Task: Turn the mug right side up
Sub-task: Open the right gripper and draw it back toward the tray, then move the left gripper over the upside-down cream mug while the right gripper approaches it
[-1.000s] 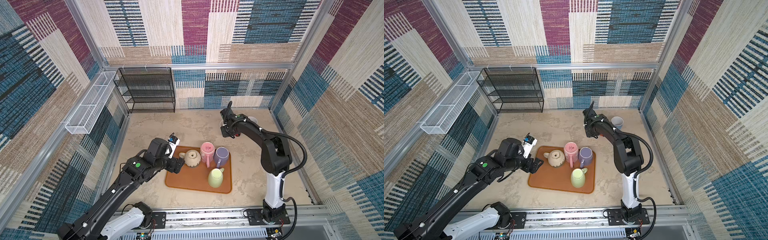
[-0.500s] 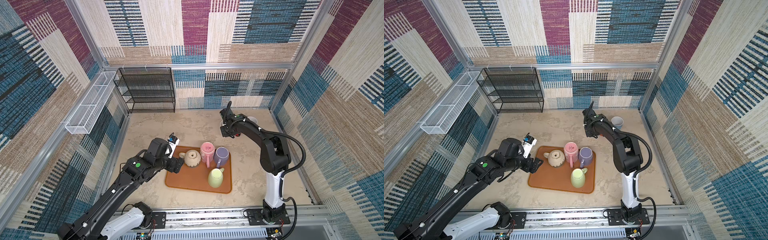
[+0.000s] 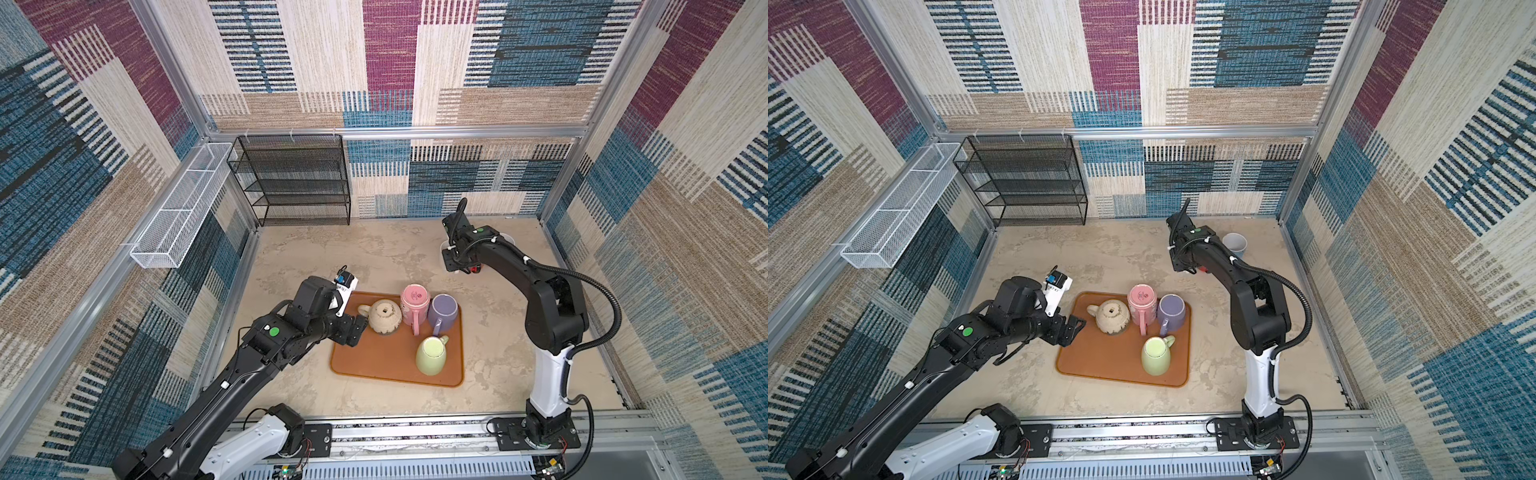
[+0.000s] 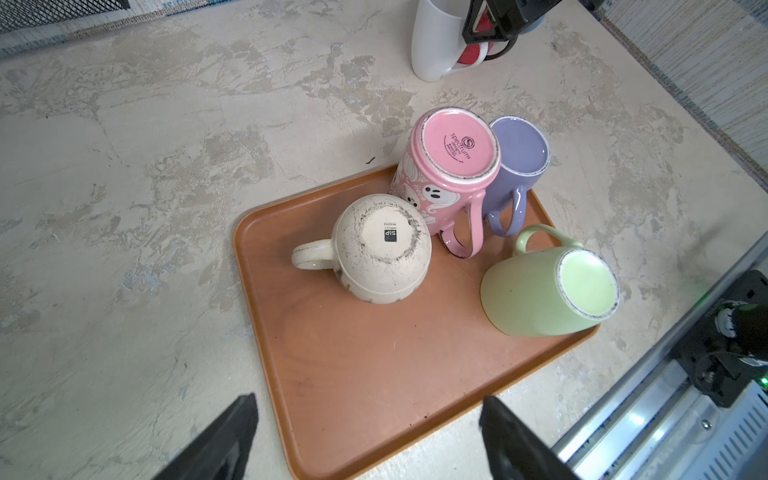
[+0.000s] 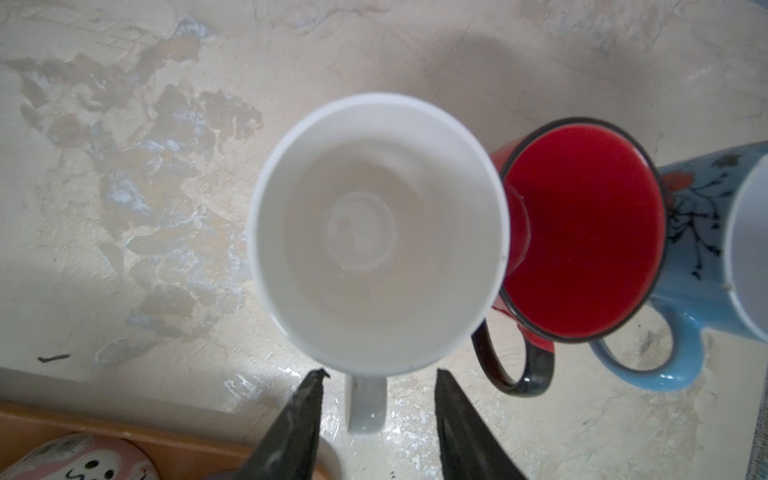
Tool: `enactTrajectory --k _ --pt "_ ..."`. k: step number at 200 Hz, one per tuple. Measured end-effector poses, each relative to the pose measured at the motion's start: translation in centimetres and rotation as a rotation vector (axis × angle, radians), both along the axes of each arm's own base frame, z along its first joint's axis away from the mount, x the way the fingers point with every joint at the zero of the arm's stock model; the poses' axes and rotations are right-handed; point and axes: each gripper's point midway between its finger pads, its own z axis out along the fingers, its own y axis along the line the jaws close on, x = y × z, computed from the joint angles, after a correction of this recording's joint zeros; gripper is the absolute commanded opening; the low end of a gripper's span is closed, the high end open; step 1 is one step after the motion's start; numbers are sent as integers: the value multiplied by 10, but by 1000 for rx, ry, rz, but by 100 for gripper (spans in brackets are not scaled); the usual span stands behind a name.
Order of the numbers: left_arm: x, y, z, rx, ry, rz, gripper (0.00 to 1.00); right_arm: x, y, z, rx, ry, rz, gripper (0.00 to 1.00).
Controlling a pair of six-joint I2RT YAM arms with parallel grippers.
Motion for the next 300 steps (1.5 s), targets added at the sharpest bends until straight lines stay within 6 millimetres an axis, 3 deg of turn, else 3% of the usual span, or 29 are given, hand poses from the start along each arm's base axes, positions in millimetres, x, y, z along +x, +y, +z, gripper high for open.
enactTrajectory --k 47,79,127,166,195,228,300 --pt "1 2 0 9 -8 10 90 -4 5 35 40 -65 14 51" --pt "1 3 1 8 -11 12 93 -19 14 58 65 -101 46 53" --pt "2 2 5 5 -16 12 97 -59 16 89 92 -155 86 54" --pt "-1 4 25 -26 -57 12 97 -102 23 106 173 -180 146 54" --pt "-8 9 28 -32 -56 22 97 -126 29 103 220 -169 177 54" --pt "-16 14 15 -26 -17 38 96 -145 40 91 252 -143 210 54" --pt "-27 10 -7 -57 97 56 87 -174 58 43 293 -49 257 53"
